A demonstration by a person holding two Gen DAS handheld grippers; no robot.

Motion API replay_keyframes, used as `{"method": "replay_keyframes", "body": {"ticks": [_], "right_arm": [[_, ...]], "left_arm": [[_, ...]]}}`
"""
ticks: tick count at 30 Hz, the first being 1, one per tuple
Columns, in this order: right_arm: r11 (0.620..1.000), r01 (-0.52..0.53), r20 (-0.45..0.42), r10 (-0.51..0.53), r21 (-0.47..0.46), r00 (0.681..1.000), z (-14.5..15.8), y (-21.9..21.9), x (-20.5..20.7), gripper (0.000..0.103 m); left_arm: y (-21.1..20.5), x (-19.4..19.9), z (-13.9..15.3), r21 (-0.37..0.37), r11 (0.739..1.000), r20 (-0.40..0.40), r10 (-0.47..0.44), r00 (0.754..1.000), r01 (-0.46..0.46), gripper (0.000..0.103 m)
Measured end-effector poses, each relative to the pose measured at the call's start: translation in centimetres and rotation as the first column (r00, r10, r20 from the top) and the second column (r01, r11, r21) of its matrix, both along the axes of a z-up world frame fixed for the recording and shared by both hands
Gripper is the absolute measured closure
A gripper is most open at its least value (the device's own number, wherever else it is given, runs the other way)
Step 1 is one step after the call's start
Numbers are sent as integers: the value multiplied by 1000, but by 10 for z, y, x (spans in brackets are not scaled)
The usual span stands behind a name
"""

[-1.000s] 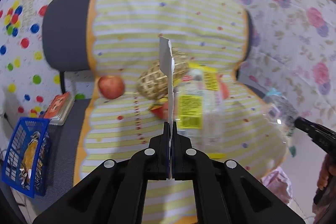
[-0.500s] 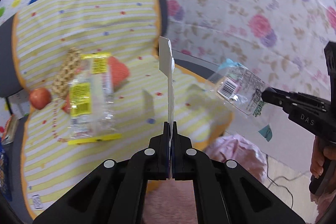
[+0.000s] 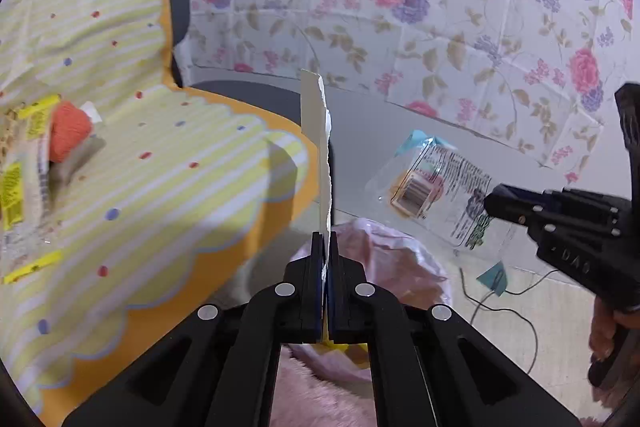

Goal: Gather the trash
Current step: 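Carry the paper strip and wrapper over the bin and release both, then grasp the clear bread bag with the right gripper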

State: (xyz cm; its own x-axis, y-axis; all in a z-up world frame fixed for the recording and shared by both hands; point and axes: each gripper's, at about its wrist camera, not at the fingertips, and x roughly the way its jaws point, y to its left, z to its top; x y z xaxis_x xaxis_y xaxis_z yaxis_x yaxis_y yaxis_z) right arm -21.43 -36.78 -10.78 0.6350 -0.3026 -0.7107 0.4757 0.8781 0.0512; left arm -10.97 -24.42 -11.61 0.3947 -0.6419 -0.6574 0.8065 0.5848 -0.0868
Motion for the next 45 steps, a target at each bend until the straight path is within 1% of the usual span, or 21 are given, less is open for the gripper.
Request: {"method": "replay_keyframes", "body": {"ticks": [2,6,7,9,11,13,14,15,18,20,23,26,28,30,34,36,37,39,42,44,45], "right_arm": [[1000,24,-10,-24,-5,1000,-8,-5,-2,91],[998,53,-32,-52,27,998,-28,-21,3,89],[998,56,-37,-54,34,998,-33,-24,6,86],[997,46,-40,-44,54,998,-39,-28,11,77],[997,35,-35,-33,66,999,-43,-30,15,73],[997,36,-42,-33,71,999,-50,-34,20,73],[996,39,-45,-35,82,998,-52,-37,22,73],[995,42,-46,-38,91,998,-53,-37,23,73],[994,51,-53,-46,97,998,-55,-39,24,73],[994,58,-54,-53,97,997,-53,-39,22,73],[992,59,-26,-57,111,998,-42,-39,16,73],[992,30,26,-34,124,999,-19,-33,11,73],[991,10,59,-17,131,998,-5,-28,12,73],[991,-40,108,27,124,994,16,-18,15,73],[984,-150,168,133,94,977,44,6,29,72],[980,-185,179,168,79,969,52,15,41,68],[974,-213,184,195,80,963,56,20,49,68],[961,-265,187,245,86,951,59,30,63,68],[941,-333,174,317,69,932,60,48,92,68],[923,-379,173,363,71,916,61,61,109,68],[917,-394,173,377,71,910,61,64,115,66]], "left_arm": [[-10,-2,-5,3,1000,0,-16,1000,16,101],[-31,-2,-16,26,999,-9,-39,999,39,100],[-36,-2,-20,35,999,-13,-42,999,42,100],[-41,-2,-24,45,998,-18,-46,999,47,96],[-44,-1,-26,49,998,-16,-45,999,45,95],[-46,3,-28,51,998,-16,-36,999,37,86],[-46,5,-29,50,998,-21,-31,999,32,77],[-46,7,-30,49,998,-26,-24,999,25,70],[-41,13,-30,42,999,-42,-4,999,6,66],[-31,18,-27,31,999,-49,17,999,-15,65],[-15,26,-20,31,998,-40,64,997,-63,65],[4,32,-12,50,991,-32,124,992,-122,65],[22,34,-3,39,987,-36,158,987,-157,65],[36,35,4,30,983,-30,183,983,-182,65],[67,41,18,26,967,-31,255,966,-254,65],[84,44,24,22,956,-31,293,956,-292,65],[90,44,27,18,951,-27,309,951,-308,64],[106,47,32,14,938,-17,348,938,-347,60],[130,54,38,20,906,9,423,906,-423,60],[149,61,41,26,877,24,478,878,-479,60],[158,64,42,29,864,29,502,864,-503,59]]}}
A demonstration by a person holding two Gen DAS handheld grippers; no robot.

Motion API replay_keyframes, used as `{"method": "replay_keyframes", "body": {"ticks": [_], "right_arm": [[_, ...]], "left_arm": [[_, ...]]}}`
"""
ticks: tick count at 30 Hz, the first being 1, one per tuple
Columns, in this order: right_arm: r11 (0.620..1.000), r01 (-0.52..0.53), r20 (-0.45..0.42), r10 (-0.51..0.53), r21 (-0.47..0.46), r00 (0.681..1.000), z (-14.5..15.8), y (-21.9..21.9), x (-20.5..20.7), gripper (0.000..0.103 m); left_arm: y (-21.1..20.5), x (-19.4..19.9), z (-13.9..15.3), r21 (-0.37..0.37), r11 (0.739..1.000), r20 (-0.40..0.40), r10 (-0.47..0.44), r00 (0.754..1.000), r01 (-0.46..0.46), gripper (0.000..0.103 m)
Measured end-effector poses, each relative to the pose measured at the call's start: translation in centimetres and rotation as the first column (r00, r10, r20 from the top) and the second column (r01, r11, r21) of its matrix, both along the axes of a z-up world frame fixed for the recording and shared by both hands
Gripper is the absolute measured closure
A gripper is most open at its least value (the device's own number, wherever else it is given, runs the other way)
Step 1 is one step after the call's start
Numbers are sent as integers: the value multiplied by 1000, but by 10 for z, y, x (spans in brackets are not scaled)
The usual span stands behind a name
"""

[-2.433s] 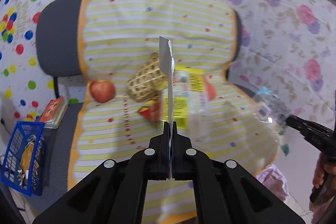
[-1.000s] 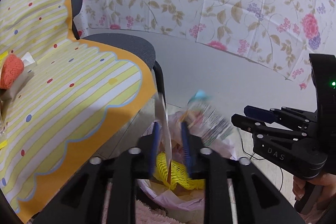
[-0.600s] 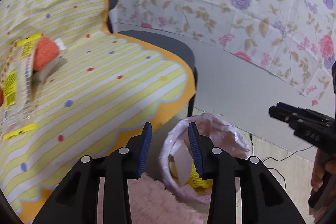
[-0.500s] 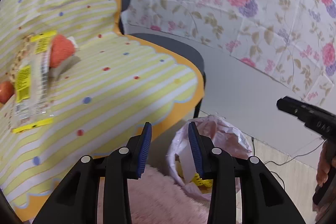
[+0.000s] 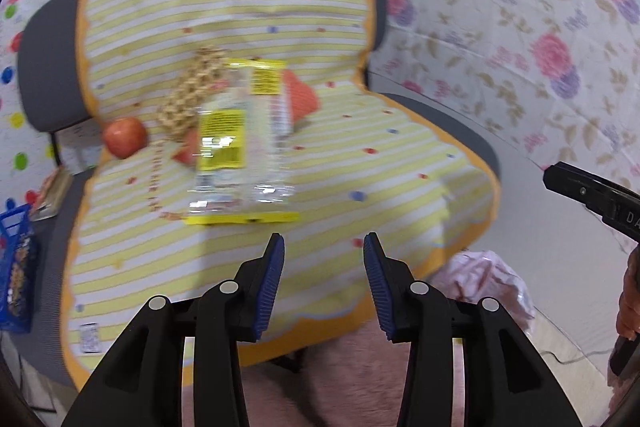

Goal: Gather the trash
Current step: 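Grasp the clear bread bag with the right gripper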

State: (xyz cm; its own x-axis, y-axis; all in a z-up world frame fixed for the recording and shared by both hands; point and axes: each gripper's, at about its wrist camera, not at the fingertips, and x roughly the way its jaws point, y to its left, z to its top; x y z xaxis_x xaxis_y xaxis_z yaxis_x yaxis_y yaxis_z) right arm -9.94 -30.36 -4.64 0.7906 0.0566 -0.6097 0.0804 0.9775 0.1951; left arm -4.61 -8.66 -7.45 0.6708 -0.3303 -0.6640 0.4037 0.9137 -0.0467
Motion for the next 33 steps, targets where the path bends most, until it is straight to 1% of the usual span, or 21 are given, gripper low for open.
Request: {"method": "replay_keyframes", "body": {"ticks": [1,2,3,4,8,10,11,12,13,16,20,26,28,29,30,32,33], "right_arm": [[1000,-24,1,24,3,1000,0,6,9,63],[999,-50,5,50,8,999,1,12,17,56],[998,-68,7,68,9,998,2,19,23,51],[996,-89,6,89,7,996,2,25,30,50],[987,-161,7,161,-5,987,2,47,58,44],[980,-200,6,200,-6,980,-1,60,78,44],[977,-211,4,211,-3,977,-3,65,84,44],[973,-229,0,229,4,973,-6,73,96,44],[970,-244,-2,244,12,970,-10,79,105,44],[961,-276,-17,276,26,961,-19,94,127,44],[945,-320,-33,323,69,946,-34,113,158,44],[935,-324,-60,335,145,940,-52,125,199,43],[927,-321,-68,339,195,938,-57,126,211,43],[922,-322,-71,343,215,937,-59,127,215,46],[919,-321,-73,345,230,936,-59,127,217,60],[915,-314,-73,341,253,937,-54,126,215,82],[912,-317,-53,341,259,939,-49,125,211,89]], "left_arm": [[11,5,1,7,999,3,39,999,-39,57],[18,8,3,15,998,6,69,998,-69,51],[25,12,5,24,995,11,102,995,-102,45],[35,16,7,33,990,16,139,990,-139,44],[69,31,12,43,973,28,225,974,-226,42],[79,39,13,51,966,33,253,967,-254,39],[84,43,13,52,963,32,264,964,-266,35],[88,47,12,52,959,31,276,961,-278,33],[93,53,10,54,955,29,290,957,-291,33],[102,68,2,63,946,11,317,948,-317,33],[110,83,-8,58,943,-16,329,944,-327,33],[113,92,-15,53,945,-38,326,945,-324,33],[113,92,-16,53,945,-38,326,945,-324,33],[113,91,-16,53,945,-38,326,945,-324,33],[114,91,-16,53,945,-38,326,945,-324,33],[114,90,-15,53,945,-36,326,945,-324,33],[113,89,-14,54,945,-33,324,945,-322,33]]}}
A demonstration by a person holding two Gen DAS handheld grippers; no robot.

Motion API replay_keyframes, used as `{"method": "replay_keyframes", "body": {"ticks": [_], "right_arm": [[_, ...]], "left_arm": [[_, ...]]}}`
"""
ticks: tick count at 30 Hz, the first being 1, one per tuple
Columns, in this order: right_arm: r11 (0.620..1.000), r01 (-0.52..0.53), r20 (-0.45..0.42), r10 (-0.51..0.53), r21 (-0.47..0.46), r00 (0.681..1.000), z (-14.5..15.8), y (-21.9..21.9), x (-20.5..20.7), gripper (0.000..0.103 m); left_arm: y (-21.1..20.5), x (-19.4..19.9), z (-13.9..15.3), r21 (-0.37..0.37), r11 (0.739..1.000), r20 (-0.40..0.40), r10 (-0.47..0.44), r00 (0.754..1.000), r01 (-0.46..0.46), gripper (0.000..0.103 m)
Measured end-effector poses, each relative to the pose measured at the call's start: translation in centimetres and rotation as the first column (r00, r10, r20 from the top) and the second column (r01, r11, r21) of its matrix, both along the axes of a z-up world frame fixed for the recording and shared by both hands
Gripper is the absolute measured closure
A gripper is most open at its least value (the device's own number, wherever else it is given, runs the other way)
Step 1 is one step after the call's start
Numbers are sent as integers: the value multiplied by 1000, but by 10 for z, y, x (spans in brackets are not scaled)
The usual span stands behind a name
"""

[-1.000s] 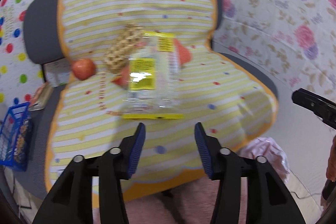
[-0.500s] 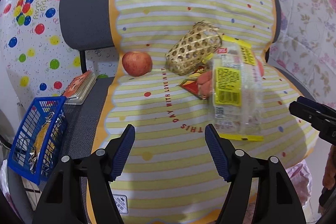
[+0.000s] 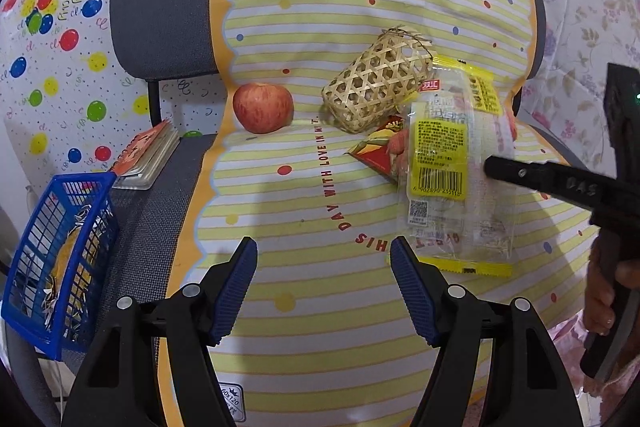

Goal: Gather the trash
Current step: 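Grasp the clear bread bag with the right gripper, then grasp the orange knit glove with the left gripper while the right gripper holds the bread bag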

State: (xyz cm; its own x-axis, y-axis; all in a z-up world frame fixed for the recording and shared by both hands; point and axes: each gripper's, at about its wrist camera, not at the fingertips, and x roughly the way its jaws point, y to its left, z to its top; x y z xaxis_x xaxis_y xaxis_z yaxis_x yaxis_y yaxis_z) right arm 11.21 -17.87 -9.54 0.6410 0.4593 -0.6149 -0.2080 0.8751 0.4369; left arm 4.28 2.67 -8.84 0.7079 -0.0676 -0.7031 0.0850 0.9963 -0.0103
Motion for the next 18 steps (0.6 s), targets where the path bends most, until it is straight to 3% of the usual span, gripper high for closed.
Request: {"method": "replay_keyframes", "body": {"ticks": [2,4,7,9,14,18], "right_arm": [[1000,0,59,0,3,998,16,-4,-14,99],[1000,13,145,-10,-20,989,43,-14,-37,100],[984,118,256,-81,-134,963,74,-31,-66,101],[945,214,292,-138,-248,946,84,-41,-79,101],[891,310,267,-227,-333,937,76,-69,-94,100],[884,327,251,-251,-333,935,67,-83,-101,100]], "left_arm": [[-1,-2,2,6,1000,9,-6,1000,6,33],[-3,-3,4,12,1000,16,-15,1000,15,33],[-10,-2,5,14,999,21,-36,999,36,33],[-17,0,6,16,998,24,-56,998,55,33],[-45,15,7,12,991,35,-131,991,131,33],[-72,33,12,-2,978,46,-208,977,209,33]]}}
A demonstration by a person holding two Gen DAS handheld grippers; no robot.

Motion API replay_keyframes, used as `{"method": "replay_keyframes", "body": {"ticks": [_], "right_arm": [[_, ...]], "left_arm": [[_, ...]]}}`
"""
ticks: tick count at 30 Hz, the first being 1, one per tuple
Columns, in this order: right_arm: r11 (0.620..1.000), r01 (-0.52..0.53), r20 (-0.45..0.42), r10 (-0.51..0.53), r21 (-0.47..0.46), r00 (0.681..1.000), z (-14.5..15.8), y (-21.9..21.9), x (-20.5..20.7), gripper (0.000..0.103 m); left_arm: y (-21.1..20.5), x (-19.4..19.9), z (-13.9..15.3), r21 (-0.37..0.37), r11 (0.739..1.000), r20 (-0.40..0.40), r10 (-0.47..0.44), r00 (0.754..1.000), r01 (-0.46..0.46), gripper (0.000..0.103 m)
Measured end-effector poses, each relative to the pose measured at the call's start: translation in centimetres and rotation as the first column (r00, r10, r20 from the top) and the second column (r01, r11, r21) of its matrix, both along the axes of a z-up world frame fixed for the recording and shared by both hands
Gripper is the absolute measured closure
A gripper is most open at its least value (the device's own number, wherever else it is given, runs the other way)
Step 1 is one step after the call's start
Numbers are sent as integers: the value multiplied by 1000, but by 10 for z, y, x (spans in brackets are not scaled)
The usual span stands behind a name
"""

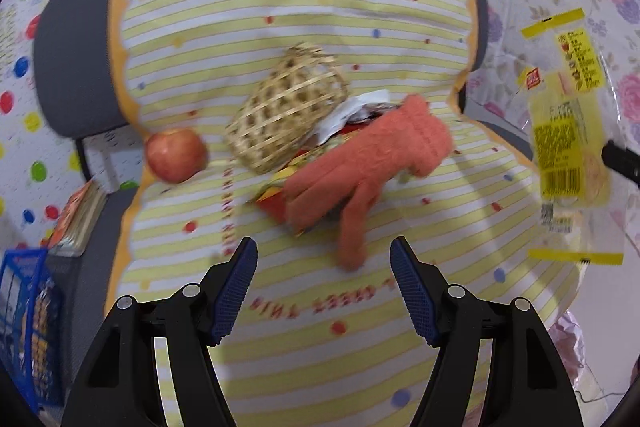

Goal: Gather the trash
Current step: 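Grasp the orange knit glove with the left gripper while the right gripper holds the bread bag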

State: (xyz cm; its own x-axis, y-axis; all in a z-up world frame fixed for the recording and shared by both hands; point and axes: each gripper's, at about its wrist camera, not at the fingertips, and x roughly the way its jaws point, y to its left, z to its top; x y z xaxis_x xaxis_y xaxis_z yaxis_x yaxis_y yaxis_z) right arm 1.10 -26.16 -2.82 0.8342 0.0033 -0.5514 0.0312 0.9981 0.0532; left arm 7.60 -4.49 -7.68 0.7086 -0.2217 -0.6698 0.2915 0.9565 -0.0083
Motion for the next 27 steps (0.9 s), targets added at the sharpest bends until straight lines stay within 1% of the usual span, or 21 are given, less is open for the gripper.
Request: {"method": "replay_keyframes", "body": {"ticks": [4,7,9,12,14,15,16,18,19,20,21,22,23,25,27], "right_arm": [[999,9,-15,-8,33,1000,-6,-14,1,100],[999,6,-20,-6,46,1000,-7,-16,1,100],[999,5,-23,-4,47,1000,-9,-17,1,100],[999,14,-34,-12,46,999,-12,-21,3,100],[998,19,-40,-16,53,999,-14,-24,4,100],[998,20,-42,-18,55,999,-14,-24,4,100],[998,21,-42,-19,57,999,-14,-25,3,100],[998,21,-41,-19,54,999,-14,-25,2,100],[998,19,-41,-17,52,999,-13,-25,1,100],[999,18,-39,-16,51,999,-13,-24,0,100],[999,19,-37,-17,50,999,-13,-24,-1,100],[999,21,-35,-19,49,999,-12,-23,-2,100],[999,24,-33,-22,49,999,-12,-24,-3,100],[998,30,-25,-29,52,999,-9,-24,-6,100],[998,30,-18,-29,59,999,-7,-24,-9,100]], "left_arm": [[-21,24,4,-4,998,14,-69,998,69,35],[-33,41,2,-1,995,5,-104,995,104,37],[-39,52,-3,14,993,-6,-118,993,119,37],[-47,71,-13,36,987,-45,-154,987,156,38],[-51,78,-17,64,983,-51,-169,984,172,38],[-51,80,-19,72,981,-53,-175,983,178,41],[-52,81,-19,74,979,-56,-186,981,190,46],[-50,79,-15,62,978,-52,-195,979,198,63],[-48,74,-9,48,979,-36,-199,979,200,68],[-47,70,-2,30,979,-24,-203,979,204,79],[-44,66,6,-1,978,-9,-211,977,211,86],[-40,57,21,-56,975,19,-216,976,217,87],[-37,53,30,-79,974,42,-210,977,213,88],[-27,37,61,-131,971,116,-186,976,200,88],[-20,22,83,-144,974,165,-148,975,173,88]]}}
